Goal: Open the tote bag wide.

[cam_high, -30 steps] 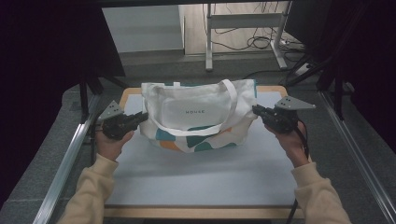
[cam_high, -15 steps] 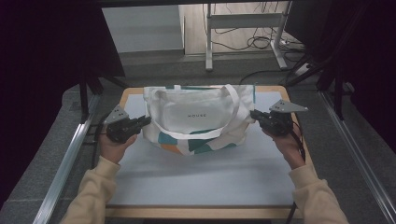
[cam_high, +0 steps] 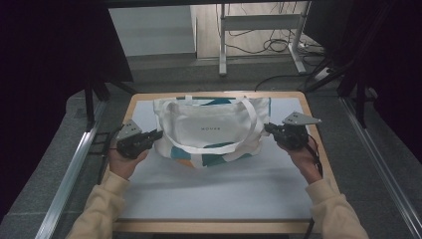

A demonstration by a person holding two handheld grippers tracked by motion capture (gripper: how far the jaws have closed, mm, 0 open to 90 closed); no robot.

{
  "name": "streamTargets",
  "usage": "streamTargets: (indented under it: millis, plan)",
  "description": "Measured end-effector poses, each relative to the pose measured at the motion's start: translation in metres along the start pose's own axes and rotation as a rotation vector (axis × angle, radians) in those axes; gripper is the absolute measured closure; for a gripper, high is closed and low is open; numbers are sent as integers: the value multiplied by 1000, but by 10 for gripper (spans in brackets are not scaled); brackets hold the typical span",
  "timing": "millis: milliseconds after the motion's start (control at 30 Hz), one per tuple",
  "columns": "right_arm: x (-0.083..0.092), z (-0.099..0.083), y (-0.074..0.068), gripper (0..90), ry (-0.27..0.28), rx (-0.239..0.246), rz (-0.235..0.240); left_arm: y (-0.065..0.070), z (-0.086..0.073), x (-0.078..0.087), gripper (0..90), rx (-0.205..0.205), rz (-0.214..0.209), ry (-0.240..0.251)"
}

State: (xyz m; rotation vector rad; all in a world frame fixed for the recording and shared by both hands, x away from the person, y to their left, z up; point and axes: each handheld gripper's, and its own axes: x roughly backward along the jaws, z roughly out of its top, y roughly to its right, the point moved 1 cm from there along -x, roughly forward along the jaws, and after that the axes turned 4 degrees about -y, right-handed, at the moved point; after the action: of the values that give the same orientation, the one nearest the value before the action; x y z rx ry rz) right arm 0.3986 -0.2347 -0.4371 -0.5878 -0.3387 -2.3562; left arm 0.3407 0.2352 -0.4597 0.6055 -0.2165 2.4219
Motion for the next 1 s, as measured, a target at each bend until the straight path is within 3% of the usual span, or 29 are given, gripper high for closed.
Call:
streamTargets:
  millis: [233,500,567,633,900,1000]
  plan:
    - [-8,-13,-3,855,-45,7,-2,3,-9,-2,847,-9,-2,-12]
    - [-9,-16,-4,856,-49,0,1,8,-16,-1,846,-25,12,-1]
    - [-10,-17,-5,856,-62,4,-3,9,-18,-2,845,-38,21,-11]
    - [-13,-20,-6,857,-83,7,-10,13,-24,-5,845,-89,45,-37]
    - [-21,-27,-7,858,-111,5,-10,17,-27,-8,848,-122,66,-69]
    - [-22,-29,-7,858,-113,-1,-9,17,-28,-10,852,-124,55,-89]
